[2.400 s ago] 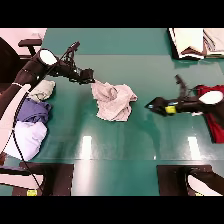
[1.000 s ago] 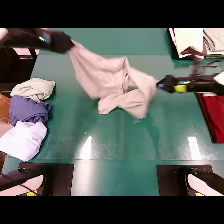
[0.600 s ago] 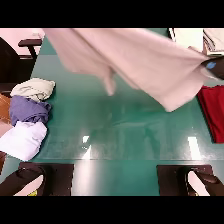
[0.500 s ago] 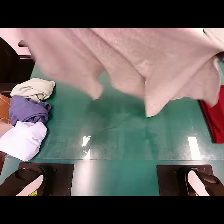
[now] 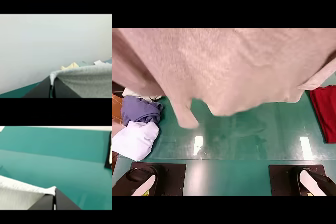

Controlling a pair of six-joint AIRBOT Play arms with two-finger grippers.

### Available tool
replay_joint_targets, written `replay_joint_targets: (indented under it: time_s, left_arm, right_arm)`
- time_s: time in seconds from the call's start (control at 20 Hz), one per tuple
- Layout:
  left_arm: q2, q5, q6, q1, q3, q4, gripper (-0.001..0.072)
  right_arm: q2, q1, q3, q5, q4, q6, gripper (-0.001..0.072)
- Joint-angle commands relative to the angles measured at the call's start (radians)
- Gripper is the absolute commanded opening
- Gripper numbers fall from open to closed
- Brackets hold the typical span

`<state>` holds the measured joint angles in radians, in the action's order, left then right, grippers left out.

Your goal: Fold the shirts.

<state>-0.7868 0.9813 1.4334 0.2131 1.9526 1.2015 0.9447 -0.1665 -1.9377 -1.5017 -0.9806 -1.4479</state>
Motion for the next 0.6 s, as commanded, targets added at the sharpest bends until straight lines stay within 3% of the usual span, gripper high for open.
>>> replay_joint_targets:
  time_s: [0.0, 0.15, 0.3, 0.55]
  left_arm:
    - [-0.033, 0.119, 0.035, -0.001, 0.005, 0.085, 0.0023]
    - [-0.141, 0.212, 0.098, -0.001, -0.126, 0.238, 0.0024]
    - [-0.288, 0.201, 0.116, -0.001, -0.328, 0.242, 0.0024]
    - [-0.607, 0.005, 0.113, -0.016, -0.510, 0.230, 0.0025]
  right_arm:
    - [0.128, 0.008, -0.173, -0.057, -0.013, -0.083, 0.0010]
    - [0.229, 0.113, -0.106, -0.034, -0.021, -0.109, 0.0010]
    - [0.374, 0.243, 0.025, -0.028, -0.095, -0.116, 0.0010]
    - [0.678, 0.317, 0.096, 0.071, -0.093, -0.099, 0.0011]
